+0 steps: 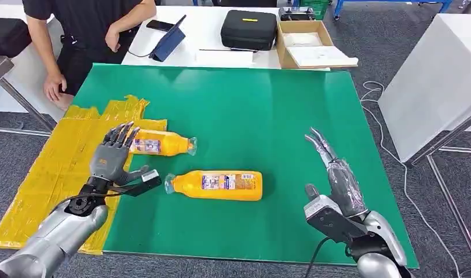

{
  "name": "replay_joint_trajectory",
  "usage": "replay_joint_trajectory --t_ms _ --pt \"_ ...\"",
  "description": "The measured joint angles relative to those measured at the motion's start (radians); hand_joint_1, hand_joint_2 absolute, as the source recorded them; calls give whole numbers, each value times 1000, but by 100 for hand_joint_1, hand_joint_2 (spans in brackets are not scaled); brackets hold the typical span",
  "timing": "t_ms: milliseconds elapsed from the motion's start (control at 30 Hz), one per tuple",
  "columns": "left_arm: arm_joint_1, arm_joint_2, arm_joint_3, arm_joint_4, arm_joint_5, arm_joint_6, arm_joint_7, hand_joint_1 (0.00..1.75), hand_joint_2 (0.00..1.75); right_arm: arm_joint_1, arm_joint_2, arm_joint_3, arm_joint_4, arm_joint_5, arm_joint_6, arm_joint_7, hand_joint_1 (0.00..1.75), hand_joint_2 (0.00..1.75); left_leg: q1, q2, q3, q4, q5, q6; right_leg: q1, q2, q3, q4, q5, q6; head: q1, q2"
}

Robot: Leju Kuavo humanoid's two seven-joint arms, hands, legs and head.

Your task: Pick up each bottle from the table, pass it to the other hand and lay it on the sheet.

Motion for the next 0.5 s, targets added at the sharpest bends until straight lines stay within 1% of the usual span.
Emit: replay_joint_trajectory --t_ms 133,333,467,500 --pt "-9 -3 -8 15 -2 0 1 0 0 0 0 0 0 0 1 1 0 0 0 0 0 0 0 0 0 0 0 0 0 0 0 0" --pt "-13 -10 -3 23 -23 -42 40 0 0 7 9 -2 -13 29 20 20 0 0 0 0 0 0 0 0 0 0 0 0 0 0 0 0" --pt "-8 -14 24 -8 17 -67 23 0 0 11 21 -7 -27 55 43 48 0 0 0 0 0 0 0 0 0 0 0 0 0 0 0 0" --pt "-2 -15 32 -25 47 -78 10 0 0 12 23 -8 -30 58 48 54 0 175 0 0 0 0 0 0 0 0 0 0 0 0 0 0"
